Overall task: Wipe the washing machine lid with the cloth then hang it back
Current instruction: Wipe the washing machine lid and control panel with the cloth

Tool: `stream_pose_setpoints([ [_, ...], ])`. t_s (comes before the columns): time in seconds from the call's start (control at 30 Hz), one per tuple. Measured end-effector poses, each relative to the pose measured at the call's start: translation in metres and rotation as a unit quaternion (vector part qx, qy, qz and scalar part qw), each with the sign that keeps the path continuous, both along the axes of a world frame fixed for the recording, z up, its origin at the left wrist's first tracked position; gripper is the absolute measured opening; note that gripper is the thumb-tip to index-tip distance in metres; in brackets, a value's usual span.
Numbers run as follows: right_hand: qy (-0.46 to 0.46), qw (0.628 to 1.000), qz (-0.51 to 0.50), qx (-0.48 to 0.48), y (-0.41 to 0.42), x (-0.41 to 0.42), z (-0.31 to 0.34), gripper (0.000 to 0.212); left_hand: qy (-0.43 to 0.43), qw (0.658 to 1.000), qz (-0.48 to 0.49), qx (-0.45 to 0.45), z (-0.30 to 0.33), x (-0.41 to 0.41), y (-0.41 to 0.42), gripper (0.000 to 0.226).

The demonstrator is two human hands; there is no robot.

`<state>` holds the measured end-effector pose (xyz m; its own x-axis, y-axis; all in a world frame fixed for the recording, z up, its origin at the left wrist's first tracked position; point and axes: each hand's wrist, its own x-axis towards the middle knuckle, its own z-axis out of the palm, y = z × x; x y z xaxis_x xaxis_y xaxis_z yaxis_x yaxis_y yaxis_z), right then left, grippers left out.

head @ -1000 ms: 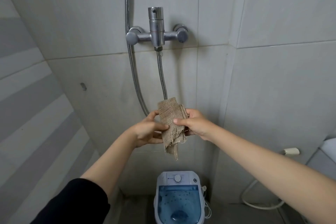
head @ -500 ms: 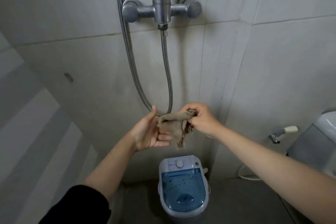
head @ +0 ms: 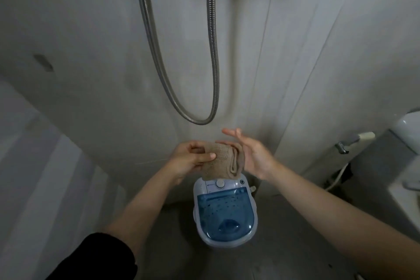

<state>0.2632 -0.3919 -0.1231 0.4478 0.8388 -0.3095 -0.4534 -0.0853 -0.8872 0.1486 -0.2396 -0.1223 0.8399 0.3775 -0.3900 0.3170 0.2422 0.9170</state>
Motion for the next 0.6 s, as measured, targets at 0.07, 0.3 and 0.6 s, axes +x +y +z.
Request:
stream_pose_setpoints([
  [0.07, -0.036, 0.998, 0.009, -0.06, 0.005, -0.001, -0.026, 0.055, -0.002, 1.0, 0.014, 0.007, -0.019, 0.005, 0.0, 0.027],
  [0.3, -0.095, 0.986, -0.04, -0.128, 0.017, 0.007, -0.132, 0.042, -0.004, 0.998, 0.043, 0.043, -0.116, 0.023, 0.007, 0.023],
  [0.6, -0.123, 0.986, -0.108, -0.028, 0.033, 0.033, -0.287, 0.018, -0.025, 0.977, 0.09, 0.19, -0.29, 0.07, 0.026, 0.015],
])
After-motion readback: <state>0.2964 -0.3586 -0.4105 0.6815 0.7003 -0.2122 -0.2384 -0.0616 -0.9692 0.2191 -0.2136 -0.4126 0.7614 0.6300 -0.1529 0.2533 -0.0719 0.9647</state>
